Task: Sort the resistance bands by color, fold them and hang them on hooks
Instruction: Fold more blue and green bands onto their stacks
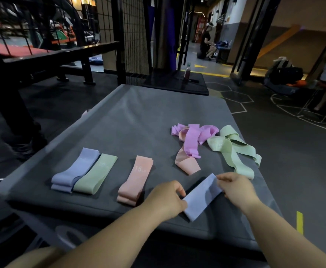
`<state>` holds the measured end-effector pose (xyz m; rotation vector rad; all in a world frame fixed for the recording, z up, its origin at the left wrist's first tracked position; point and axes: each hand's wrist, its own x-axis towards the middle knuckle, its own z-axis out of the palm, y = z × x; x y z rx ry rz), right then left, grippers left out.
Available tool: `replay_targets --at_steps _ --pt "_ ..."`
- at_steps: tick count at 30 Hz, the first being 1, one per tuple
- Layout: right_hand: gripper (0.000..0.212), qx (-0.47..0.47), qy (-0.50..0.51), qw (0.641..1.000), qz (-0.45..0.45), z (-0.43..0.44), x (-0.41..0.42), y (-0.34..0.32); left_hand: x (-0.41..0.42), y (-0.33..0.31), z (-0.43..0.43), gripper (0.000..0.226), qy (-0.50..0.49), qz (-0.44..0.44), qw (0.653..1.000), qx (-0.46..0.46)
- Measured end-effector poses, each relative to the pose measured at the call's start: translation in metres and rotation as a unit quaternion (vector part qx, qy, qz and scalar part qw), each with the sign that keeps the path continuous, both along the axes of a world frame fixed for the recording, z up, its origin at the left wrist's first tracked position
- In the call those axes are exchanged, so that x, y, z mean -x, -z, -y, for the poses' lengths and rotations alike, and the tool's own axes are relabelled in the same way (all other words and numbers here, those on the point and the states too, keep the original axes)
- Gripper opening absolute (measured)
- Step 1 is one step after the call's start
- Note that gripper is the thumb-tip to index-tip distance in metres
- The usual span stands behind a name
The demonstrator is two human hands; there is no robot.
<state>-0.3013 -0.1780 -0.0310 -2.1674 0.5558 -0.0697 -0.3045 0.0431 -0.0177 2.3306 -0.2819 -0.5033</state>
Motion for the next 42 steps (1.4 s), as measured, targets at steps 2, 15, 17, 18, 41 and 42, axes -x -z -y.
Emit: replay_targets --at_steps 2,15,17,18,41,42 --pt "0.025 0.058 -0.021 0.998 0.0 -0.005 -0.002 0.0 -0.001 0.001 -0.002 0.014 0.013 0.03 0.999 -0.039" --pt "0.039 0.342 -0.191 0.919 0.045 -0.012 -0.002 0.012 0.008 0.024 -0.004 0.053 0.198 0.215 0.956 -0.023" --pt "0.043 0.339 -0.205 0.918 0.028 -0.012 0.001 0.011 0.011 0.028 -0.006 0.057 0.202 0.219 0.954 -0.018" --pt "0.044 0.344 -0.224 0.912 0.015 -0.011 0.003 0.012 0.013 0.029 -0.006 0.059 0.205 0.217 0.954 -0.017" --pt "0.057 0.343 -0.275 0.896 -0.064 0.0 0.011 0.023 0.026 0.044 -0.005 0.072 0.208 0.214 0.937 -0.181" --pt "0.054 0.324 -0.266 0.906 -0.058 0.0 0.01 0.023 0.025 0.042 -0.005 0.063 0.204 0.205 0.941 -0.177"
